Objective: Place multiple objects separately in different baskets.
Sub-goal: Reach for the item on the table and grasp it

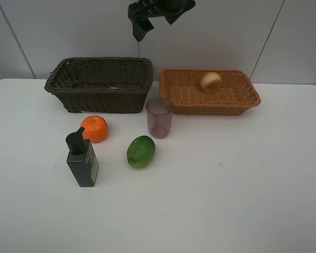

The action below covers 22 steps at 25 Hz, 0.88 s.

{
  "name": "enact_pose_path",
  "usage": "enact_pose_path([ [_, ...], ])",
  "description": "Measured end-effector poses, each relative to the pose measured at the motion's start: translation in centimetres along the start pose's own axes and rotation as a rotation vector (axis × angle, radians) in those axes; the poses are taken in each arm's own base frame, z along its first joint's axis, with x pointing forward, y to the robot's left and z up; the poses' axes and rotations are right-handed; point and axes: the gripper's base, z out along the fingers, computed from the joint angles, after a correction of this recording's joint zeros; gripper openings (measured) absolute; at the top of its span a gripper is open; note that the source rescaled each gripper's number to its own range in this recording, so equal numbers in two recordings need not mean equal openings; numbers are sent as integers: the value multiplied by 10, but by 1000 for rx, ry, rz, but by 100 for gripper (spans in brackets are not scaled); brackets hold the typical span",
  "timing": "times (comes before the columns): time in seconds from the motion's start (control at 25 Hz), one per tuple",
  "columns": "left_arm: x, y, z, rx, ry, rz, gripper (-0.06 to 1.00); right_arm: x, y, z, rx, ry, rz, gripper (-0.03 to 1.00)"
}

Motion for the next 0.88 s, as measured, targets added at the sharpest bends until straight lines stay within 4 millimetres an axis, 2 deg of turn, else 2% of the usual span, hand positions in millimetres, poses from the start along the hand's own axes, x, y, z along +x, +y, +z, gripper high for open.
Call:
enact_pose_path([
  [0.24,0,0,0,0,0,0,100,30,5,-4,-9,41,-7,95],
  [0.4,0,0,0,0,0,0,100,59,9,-22,-14,17,-4,95],
  [0.6,0,0,0,0,0,0,100,101,5,-52,-8,22,56,95],
  [0.88,0,0,0,0,0,0,100,170,-15,-98,43,32,178,95],
])
